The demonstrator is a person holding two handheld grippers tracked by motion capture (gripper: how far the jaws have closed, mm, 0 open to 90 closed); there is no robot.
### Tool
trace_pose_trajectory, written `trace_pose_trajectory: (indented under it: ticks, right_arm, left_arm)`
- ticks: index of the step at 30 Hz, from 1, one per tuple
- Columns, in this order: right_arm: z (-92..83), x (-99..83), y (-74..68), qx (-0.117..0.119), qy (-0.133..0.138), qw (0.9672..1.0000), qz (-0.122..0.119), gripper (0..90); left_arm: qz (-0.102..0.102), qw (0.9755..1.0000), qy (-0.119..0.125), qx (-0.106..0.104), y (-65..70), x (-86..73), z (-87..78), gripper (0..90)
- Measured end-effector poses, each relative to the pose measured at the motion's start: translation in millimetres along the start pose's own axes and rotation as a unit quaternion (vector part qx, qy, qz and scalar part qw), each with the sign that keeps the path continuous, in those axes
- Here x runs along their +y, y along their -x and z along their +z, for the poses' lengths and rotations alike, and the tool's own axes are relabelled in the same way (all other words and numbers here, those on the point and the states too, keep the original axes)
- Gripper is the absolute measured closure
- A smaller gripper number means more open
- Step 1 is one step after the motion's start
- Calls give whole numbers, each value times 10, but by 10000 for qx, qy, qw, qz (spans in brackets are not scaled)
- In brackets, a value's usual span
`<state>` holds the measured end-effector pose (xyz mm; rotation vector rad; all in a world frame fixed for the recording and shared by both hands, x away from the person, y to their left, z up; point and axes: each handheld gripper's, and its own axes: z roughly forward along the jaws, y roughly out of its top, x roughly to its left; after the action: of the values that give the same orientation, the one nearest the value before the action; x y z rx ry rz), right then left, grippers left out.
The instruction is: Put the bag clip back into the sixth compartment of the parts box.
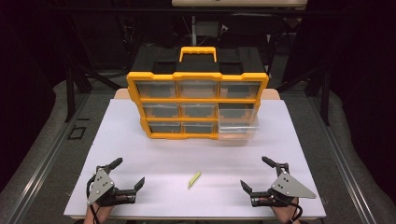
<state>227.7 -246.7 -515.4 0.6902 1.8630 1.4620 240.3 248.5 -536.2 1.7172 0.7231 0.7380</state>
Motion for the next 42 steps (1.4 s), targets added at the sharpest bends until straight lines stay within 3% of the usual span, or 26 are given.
trace_pose_trajectory:
  ticks: [14, 23, 31, 42]
  right_arm:
    - [54, -7, 11, 117, -172, 9998, 77, 0]
    - [81, -4, 0, 139, -251, 9996, 58, 0]
    - [81, -8, 8, 124, -282, 9995, 49, 0]
    - [89, -9, -1, 113, -314, 9994, 45, 0]
  left_arm:
    - [-31, 9995, -316, -36, 21, 69, 58, 0]
    - [-17, 9967, -790, -207, 81, 191, 197, 0]
    - [8, 9945, -974, -381, 195, 337, 354, 0]
    - [-47, 9917, -1224, -381, 308, 471, 518, 0]
